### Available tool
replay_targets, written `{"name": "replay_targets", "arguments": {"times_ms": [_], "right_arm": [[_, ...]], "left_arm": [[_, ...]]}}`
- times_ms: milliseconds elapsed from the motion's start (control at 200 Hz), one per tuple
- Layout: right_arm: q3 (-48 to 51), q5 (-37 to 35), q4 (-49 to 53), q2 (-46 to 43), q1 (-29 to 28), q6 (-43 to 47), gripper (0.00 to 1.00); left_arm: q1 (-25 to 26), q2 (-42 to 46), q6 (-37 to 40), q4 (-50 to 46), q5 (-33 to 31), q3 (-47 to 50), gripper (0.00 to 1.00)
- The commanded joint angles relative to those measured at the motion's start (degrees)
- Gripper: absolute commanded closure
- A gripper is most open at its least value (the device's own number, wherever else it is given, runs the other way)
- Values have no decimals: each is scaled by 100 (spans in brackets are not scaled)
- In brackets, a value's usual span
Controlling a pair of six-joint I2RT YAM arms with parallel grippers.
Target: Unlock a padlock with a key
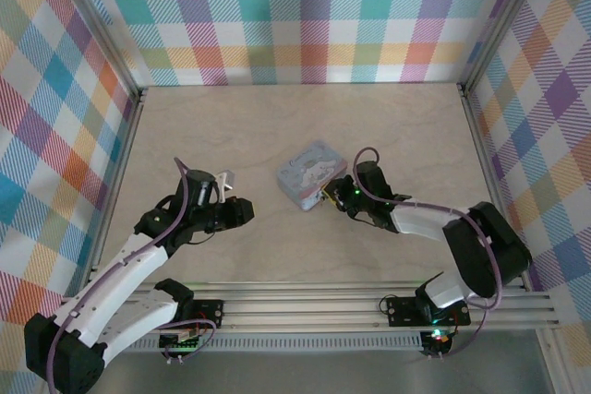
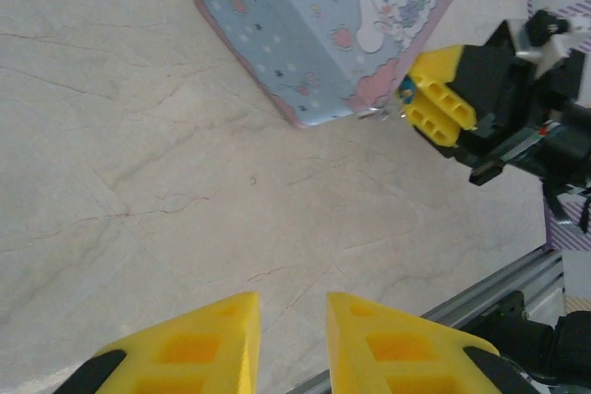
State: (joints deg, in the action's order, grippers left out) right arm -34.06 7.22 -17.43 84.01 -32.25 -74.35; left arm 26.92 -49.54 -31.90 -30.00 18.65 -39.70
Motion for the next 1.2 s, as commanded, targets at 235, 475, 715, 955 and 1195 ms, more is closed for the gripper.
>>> {"name": "replay_targets", "arguments": {"times_ms": [235,475,715,955,1195], "right_arm": [[-175,-103,685,378,53,344,100],[73,145,-268,716,131,431,100],[-8,151,-425,414,201,897,100],[167,-333,-343,116,260,862,100],[99,-63,-266,317,447,869,100]], "left_arm": [[-74,-178,114,-46,-102,-189,74],[-75,-288,89,29,-108,-210,74],[-74,-412,105,3,-172,-334,74],[-73,-660,114,115,-184,-415,74],[-77,-950,161,204,-213,-560,74]]}}
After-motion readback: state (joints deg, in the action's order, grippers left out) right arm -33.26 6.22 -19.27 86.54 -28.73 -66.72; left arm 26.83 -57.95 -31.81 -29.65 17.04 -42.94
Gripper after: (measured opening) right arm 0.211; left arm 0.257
